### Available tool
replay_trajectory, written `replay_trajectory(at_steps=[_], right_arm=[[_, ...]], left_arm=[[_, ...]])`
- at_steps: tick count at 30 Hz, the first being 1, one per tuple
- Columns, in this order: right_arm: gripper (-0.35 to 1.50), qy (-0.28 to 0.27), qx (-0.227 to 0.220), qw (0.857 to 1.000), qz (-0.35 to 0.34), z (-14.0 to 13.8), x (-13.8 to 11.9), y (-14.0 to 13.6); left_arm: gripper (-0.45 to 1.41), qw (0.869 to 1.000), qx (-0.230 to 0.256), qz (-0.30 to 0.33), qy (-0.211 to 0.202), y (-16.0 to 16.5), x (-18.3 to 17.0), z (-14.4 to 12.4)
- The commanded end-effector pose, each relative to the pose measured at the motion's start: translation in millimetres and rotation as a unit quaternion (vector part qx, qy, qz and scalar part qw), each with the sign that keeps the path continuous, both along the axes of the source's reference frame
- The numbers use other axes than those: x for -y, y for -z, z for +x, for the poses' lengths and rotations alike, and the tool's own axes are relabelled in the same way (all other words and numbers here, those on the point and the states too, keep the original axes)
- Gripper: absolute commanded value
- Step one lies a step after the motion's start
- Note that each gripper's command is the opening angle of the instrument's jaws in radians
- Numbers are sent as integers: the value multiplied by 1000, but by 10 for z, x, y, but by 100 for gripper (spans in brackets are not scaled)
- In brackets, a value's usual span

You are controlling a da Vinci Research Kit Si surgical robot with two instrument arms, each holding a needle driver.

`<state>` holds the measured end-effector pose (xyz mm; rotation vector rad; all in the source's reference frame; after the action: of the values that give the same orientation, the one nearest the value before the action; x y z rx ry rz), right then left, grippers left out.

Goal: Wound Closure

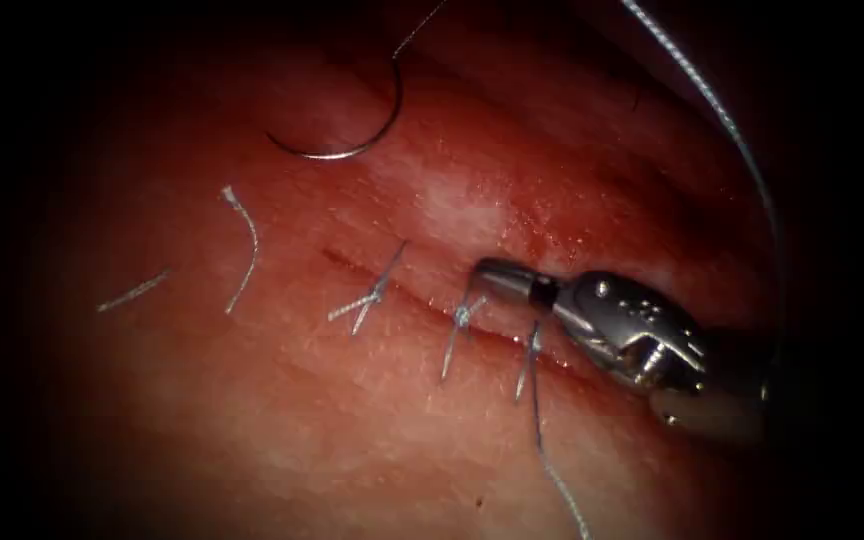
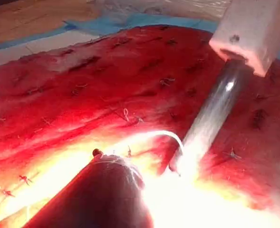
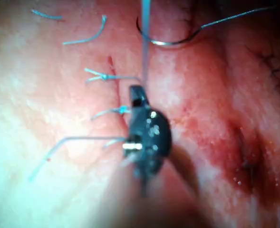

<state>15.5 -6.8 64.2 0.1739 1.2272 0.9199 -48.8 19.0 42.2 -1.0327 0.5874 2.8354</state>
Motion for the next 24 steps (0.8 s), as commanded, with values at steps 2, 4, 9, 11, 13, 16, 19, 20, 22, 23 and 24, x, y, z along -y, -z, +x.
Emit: replay_trajectory(at_steps=[2, 4, 9, 11, 13, 16, 19, 20, 22, 23, 24], right_arm=[[71, -18, 10, 1000, 0, -19, 0, 1], [81, -25, 16, 1000, 0, -41, 0, 4], [81, -39, 30, 999, -3, -100, 6, 6], [81, -48, 34, 998, -4, -124, 6, 6], [83, -56, 38, 998, -4, -147, 5, 7], [81, -67, 40, 997, -6, -179, 6, 10], [81, -78, 45, 996, -6, -210, 4, 14], [83, -82, 45, 996, -6, -219, 3, 15], [83, -88, 50, 995, -8, -237, 4, 18], [83, -90, 52, 995, -8, -244, 4, 19], [83, -93, 53, 994, -8, -250, 4, 21]], left_arm=[[-45, 1000, -1, -6, 1, -10, 5, -10], [-45, 1000, -3, -7, -3, -17, 11, -10], [-45, 1000, -3, 0, -22, -42, 32, 12], [-45, 1000, -3, 1, -21, -50, 35, 20], [-45, 1000, -2, 8, -17, -61, 37, 24], [-45, 1000, 2, 22, -5, -77, 37, 24], [-45, 1000, -5, 30, -6, -97, 34, 16], [-45, 999, -7, 33, -6, -102, 35, 14], [-45, 999, 1, 43, -2, -115, 34, 10], [-45, 999, 4, 45, -3, -121, 33, 6], [-45, 999, 3, 47, -1, -128, 33, -1]])
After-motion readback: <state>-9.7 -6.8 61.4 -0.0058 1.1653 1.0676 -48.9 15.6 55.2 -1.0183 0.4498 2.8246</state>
